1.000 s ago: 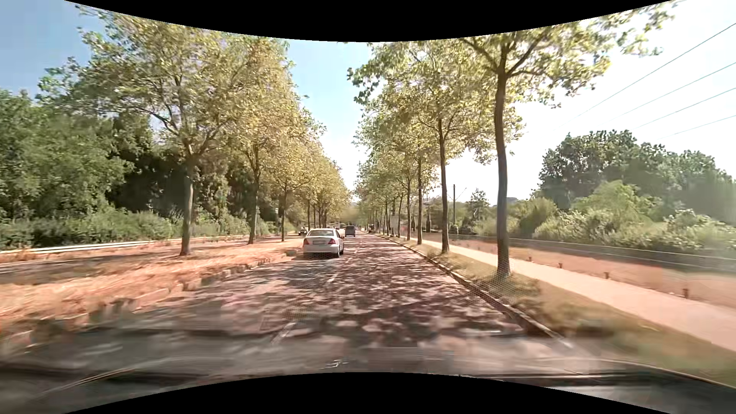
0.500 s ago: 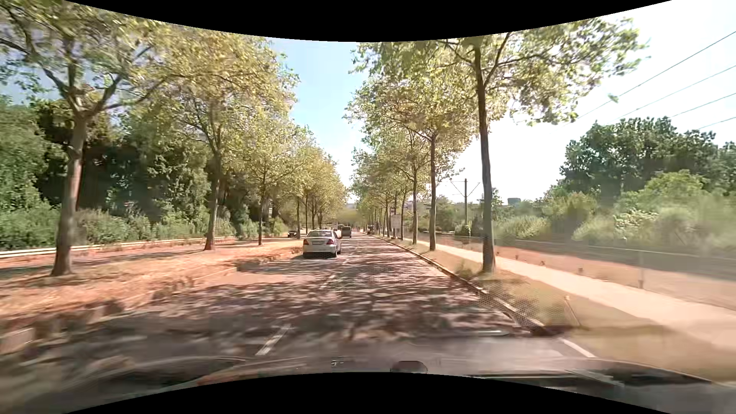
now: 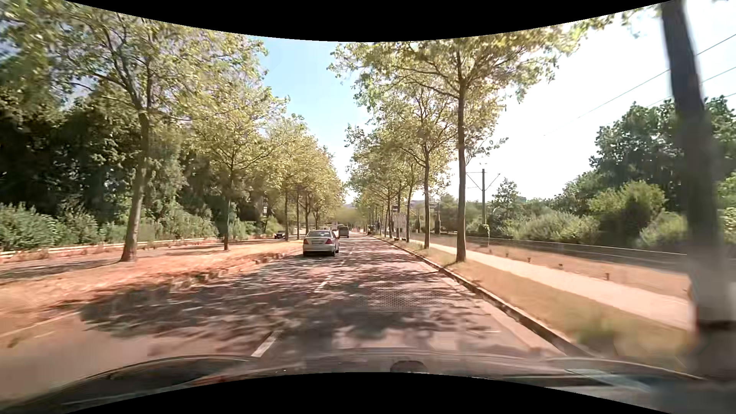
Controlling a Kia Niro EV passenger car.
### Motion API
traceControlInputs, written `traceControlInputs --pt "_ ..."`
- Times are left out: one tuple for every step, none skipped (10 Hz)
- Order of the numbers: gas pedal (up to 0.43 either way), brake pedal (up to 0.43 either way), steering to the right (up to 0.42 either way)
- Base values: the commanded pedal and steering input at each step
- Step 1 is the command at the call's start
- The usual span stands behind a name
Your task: Follow the waypoints while adhering to traffic rules and regulations
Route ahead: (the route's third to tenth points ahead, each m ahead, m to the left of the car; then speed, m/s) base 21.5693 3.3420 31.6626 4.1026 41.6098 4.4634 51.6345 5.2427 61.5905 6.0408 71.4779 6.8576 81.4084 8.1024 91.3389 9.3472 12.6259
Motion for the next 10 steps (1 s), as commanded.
traceControlInputs --pt "0.079 0.000 -0.004" --pt "0.079 0.000 -0.006" --pt "0.079 0.000 -0.006" --pt "0.079 0.000 -0.007" --pt "0.079 0.000 -0.007" --pt "0.079 0.000 -0.007" --pt "0.079 0.000 -0.007" --pt "0.079 0.000 -0.007" --pt "0.079 0.000 -0.007" --pt "0.079 0.000 -0.007"
